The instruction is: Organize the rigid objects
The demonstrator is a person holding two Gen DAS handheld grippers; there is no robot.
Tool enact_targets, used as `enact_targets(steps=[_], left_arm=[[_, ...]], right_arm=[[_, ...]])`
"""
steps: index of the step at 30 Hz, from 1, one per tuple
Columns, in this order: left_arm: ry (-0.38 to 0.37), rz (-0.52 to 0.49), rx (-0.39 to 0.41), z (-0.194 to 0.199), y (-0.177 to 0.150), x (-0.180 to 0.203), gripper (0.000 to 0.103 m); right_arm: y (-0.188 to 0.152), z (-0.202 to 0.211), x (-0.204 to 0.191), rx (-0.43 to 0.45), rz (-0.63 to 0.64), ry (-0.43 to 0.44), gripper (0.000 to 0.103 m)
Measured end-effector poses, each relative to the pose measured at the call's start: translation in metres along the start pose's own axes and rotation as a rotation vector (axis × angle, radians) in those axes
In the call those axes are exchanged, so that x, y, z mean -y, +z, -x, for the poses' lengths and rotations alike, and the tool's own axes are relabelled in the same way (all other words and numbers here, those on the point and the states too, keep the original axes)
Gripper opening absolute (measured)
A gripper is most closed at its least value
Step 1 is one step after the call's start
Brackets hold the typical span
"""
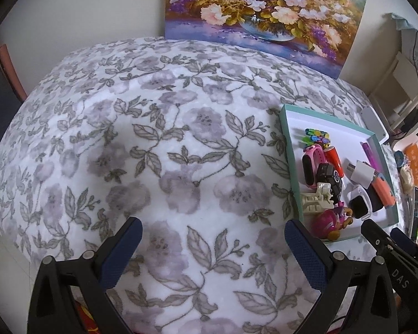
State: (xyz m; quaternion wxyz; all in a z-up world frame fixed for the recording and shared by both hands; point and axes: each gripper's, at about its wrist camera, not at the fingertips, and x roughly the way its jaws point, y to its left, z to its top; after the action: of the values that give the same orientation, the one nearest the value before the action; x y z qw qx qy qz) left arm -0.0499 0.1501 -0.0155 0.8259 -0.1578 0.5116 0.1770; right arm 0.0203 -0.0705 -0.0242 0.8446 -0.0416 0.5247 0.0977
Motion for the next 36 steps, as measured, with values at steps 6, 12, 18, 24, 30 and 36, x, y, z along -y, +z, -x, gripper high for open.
enact_targets(steps=[6, 12, 18, 24, 30, 36], left_arm=[[-0.017, 0.013, 0.001, 0.0036, 0.0013, 0.0007, 0.103], [-0.023, 0.018, 0.013, 0.0055, 0.0042, 0.0004, 0.103], [-0.025, 0.027, 0.001, 0.0031, 0.0054, -0.0005, 0.103], [0.009, 0.017, 0.007, 0.0026, 0.005, 0.0009, 0.103], [0.003, 0.022, 0.01, 0.0027, 0.006, 0.0009, 0.103], [-0.001, 0.021, -0.007, -0.0008, 0.0064, 0.0033, 0.103]], right_arm=[[-0.0003, -0.0006, -0.0023, 0.0, 0.014, 0.0, 0.084], [-0.0001, -0.0016, -0.0037, -0.008, 0.016, -0.002, 0.084], [0.0001, -0.002, -0.0039, -0.011, 0.021, -0.003, 0.084], [-0.0001, -0.0027, -0.0048, -0.014, 0.022, -0.005, 0.084], [0.0001, -0.0029, -0.0065, -0.016, 0.032, -0.004, 0.084], [-0.0001, -0.0054, -0.007, -0.028, 0.04, -0.007, 0.084]])
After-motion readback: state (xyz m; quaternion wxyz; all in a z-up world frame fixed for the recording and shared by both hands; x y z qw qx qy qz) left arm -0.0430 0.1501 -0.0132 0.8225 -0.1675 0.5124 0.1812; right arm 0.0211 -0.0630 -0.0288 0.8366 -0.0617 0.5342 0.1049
